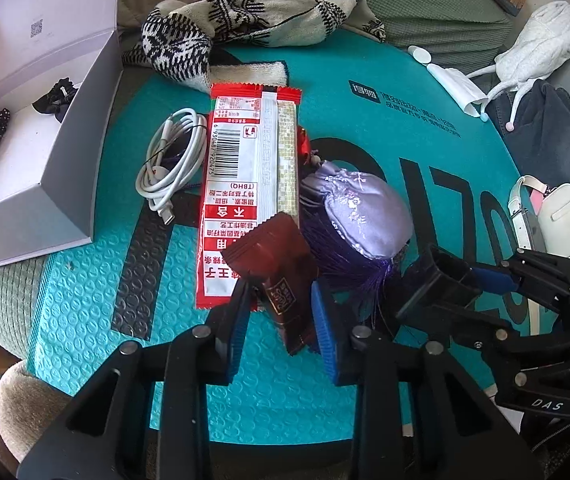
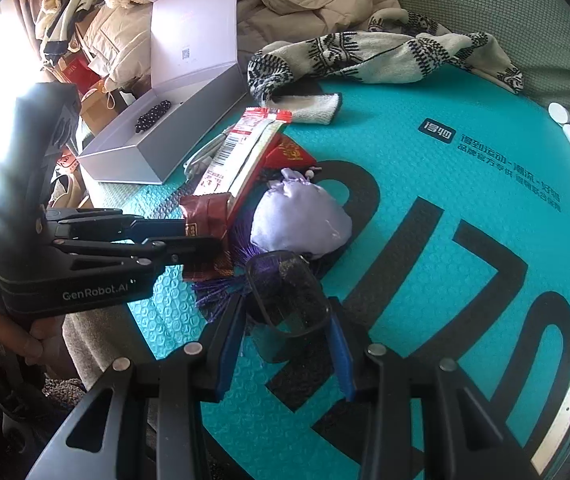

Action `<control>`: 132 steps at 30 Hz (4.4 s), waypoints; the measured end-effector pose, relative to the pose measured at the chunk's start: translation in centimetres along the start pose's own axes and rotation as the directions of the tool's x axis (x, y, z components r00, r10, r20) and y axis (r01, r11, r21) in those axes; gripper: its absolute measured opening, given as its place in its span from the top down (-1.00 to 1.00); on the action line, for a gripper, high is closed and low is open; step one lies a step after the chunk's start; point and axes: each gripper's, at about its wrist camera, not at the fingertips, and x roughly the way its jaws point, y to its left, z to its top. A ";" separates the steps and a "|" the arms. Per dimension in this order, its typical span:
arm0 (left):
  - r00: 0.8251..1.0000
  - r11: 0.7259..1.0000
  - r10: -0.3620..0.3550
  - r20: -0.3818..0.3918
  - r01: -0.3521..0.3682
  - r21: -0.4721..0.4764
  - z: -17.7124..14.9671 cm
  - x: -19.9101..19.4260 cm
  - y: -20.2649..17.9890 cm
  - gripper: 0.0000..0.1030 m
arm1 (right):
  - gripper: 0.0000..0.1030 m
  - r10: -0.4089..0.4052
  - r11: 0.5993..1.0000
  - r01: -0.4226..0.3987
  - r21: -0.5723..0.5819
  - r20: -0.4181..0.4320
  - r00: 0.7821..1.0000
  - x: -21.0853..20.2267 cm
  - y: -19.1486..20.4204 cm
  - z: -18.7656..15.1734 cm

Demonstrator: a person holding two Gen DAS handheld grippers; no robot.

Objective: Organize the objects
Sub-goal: 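Grasp the dark red candy wrapper with left tool while right tool grasps the dark cup, then lift and carry the candy and cup toward the white box with both tools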

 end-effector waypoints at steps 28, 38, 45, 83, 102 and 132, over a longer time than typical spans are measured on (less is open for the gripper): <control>0.997 0.981 -0.069 -0.035 0.062 -0.182 -0.7 -0.2 1.5 0.01 | 0.21 -0.002 1.000 0.002 0.022 -0.011 1.000 -0.3 -0.6 -1.3; 0.986 0.984 0.168 -0.017 -0.169 -0.055 -0.5 1.0 -2.1 -0.10 | 0.21 -0.014 1.000 0.014 0.009 -0.006 1.000 -0.3 -0.5 -1.8; 0.978 0.976 0.210 0.006 -0.209 -0.059 -0.9 0.6 -1.5 0.33 | 0.27 -0.022 1.000 0.022 0.006 -0.006 1.000 -0.2 -0.6 -2.1; 0.968 0.953 0.228 0.106 -0.199 -0.226 -5.7 -9.6 3.7 0.38 | 0.29 0.087 0.976 -0.071 -0.206 0.070 0.994 -2.1 5.9 0.8; 0.941 0.920 0.310 0.134 -0.261 -0.294 -6.6 -14.7 7.5 0.38 | 0.29 0.206 0.913 -0.171 -0.371 0.056 0.977 -1.4 13.2 3.4; 0.931 0.912 0.333 0.151 -0.277 -0.303 0.0 -17.3 16.9 0.38 | 0.29 0.255 0.867 -0.194 -0.458 0.073 0.964 1.6 18.9 13.0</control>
